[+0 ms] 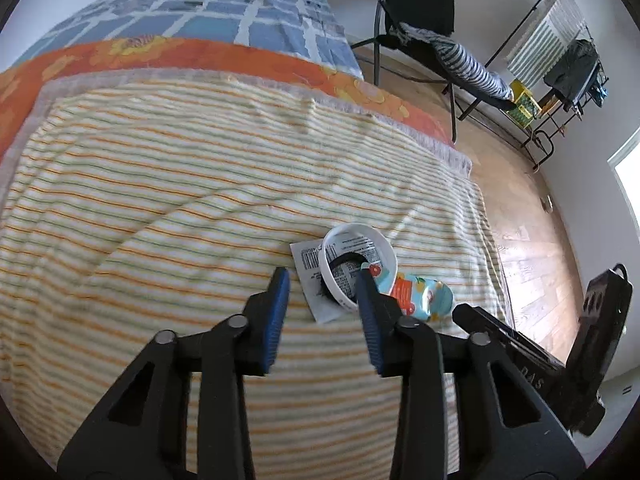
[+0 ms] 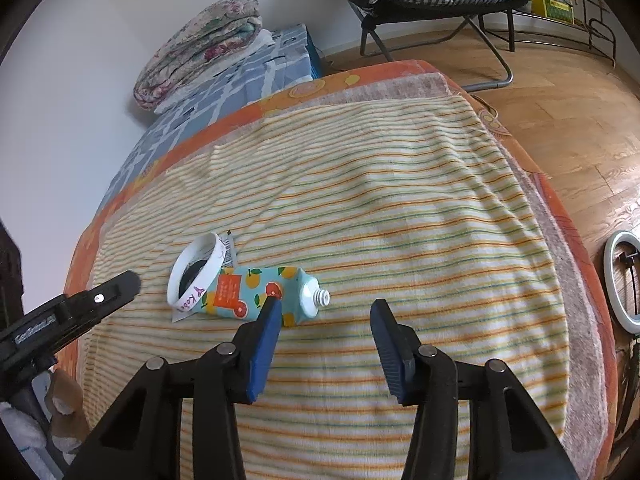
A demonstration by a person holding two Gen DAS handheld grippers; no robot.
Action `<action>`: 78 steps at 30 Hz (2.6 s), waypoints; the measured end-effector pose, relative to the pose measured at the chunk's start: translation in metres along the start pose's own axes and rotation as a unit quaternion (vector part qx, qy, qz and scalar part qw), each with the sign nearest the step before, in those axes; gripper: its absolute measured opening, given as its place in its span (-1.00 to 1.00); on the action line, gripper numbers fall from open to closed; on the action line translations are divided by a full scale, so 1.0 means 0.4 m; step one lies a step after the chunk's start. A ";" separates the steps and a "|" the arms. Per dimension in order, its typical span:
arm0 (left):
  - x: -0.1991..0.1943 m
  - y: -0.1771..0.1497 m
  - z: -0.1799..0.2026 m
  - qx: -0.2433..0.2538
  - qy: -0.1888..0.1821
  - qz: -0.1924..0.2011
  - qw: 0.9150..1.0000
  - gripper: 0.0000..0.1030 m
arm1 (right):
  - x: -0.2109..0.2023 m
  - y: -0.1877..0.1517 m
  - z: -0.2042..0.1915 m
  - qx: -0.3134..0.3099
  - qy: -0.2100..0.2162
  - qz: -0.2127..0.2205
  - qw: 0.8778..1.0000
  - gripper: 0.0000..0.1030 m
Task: Collect trash
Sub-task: 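Grasp the white band with the left tool while the right tool grasps the orange-print packet, then carry the white band and orange-print packet over the blue basket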
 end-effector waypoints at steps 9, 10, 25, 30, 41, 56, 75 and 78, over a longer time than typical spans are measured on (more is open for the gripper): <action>0.068 0.010 -0.020 -0.020 -0.011 -0.006 1.000 -0.49 | 0.028 0.011 0.001 0.000 -0.003 -0.001 1.000 -0.20; 0.074 0.012 -0.020 -0.020 -0.010 -0.008 1.000 -0.52 | 0.031 0.011 0.002 0.000 -0.004 -0.002 1.000 -0.21; 0.103 0.006 -0.019 -0.007 0.010 -0.005 1.000 -0.94 | 0.041 0.016 -0.011 -0.007 0.006 0.002 1.000 -0.65; 0.082 0.010 -0.024 -0.008 0.012 0.003 1.000 -0.96 | 0.026 0.013 -0.016 -0.012 0.003 0.011 1.000 -0.66; -0.006 0.006 -0.027 0.006 0.024 0.021 0.999 -0.97 | -0.050 -0.004 -0.015 -0.028 -0.008 0.035 0.999 -0.66; -0.227 -0.073 -0.009 0.036 0.040 0.045 0.998 -0.97 | -0.270 -0.072 -0.040 -0.068 -0.002 0.082 0.994 -0.66; -0.521 -0.372 0.016 0.097 0.046 0.051 0.993 -0.97 | -0.499 -0.367 -0.114 -0.187 0.031 0.101 0.977 -0.66; -0.538 -0.433 0.003 0.099 0.043 0.039 0.993 -0.97 | -0.514 -0.431 -0.127 -0.212 0.034 0.098 0.972 -0.66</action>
Point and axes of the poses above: each gripper's, at about its wrist camera, not at the fingertips, and x roughly the way its jaws point, z to its right, y to its top, the point moved 2 cm from there along x, roughly the way its jaws point, and after that the axes turned 10 degrees about -y, right-handed, at the moved point
